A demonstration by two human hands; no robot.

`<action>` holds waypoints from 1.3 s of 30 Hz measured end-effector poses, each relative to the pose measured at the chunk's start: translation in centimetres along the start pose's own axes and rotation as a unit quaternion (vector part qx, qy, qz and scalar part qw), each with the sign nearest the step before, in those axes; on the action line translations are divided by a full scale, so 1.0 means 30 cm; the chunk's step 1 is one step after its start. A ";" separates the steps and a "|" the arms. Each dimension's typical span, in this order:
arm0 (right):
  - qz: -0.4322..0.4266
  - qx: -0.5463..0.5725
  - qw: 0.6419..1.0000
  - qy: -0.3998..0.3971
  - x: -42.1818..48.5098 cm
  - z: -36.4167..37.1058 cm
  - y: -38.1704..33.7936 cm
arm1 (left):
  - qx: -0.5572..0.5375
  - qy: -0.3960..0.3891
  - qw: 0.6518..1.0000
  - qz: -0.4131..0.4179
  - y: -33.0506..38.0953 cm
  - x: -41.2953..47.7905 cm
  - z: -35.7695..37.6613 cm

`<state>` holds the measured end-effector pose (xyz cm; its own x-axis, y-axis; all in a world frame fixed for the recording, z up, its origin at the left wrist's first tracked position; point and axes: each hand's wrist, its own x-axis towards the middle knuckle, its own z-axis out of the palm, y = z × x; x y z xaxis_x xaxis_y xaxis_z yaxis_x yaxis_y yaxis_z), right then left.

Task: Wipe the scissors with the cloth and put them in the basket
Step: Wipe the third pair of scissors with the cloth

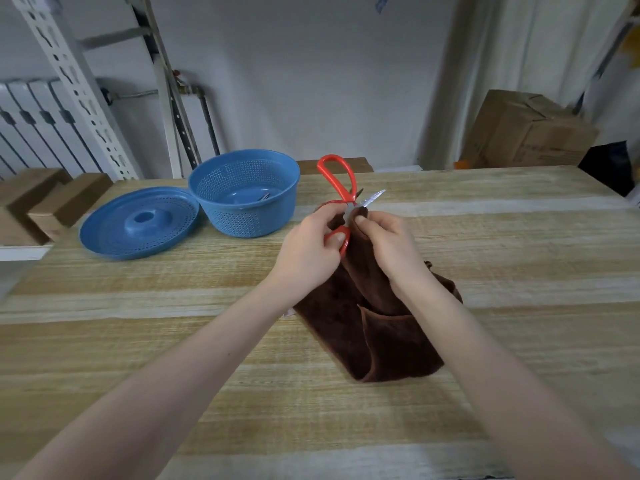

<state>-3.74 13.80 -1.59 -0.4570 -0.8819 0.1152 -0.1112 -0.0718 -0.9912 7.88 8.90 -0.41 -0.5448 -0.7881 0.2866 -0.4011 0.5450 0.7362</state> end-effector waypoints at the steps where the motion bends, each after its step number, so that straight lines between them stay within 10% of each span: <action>1: 0.007 -0.015 1.000 -0.016 -0.007 -0.006 -0.001 | -0.006 0.001 1.000 -0.007 -0.006 -0.001 0.000; 39: -0.063 -0.155 0.986 -0.001 -0.010 -0.055 -0.006 | -0.041 0.032 0.998 -0.030 0.001 -0.006 0.025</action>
<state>-5.04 14.86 -1.32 -0.4211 -0.8756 0.2365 -0.4319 -0.0357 -0.9012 7.41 9.27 -0.91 -0.4721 -0.8369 0.2771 -0.3689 0.4730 0.8001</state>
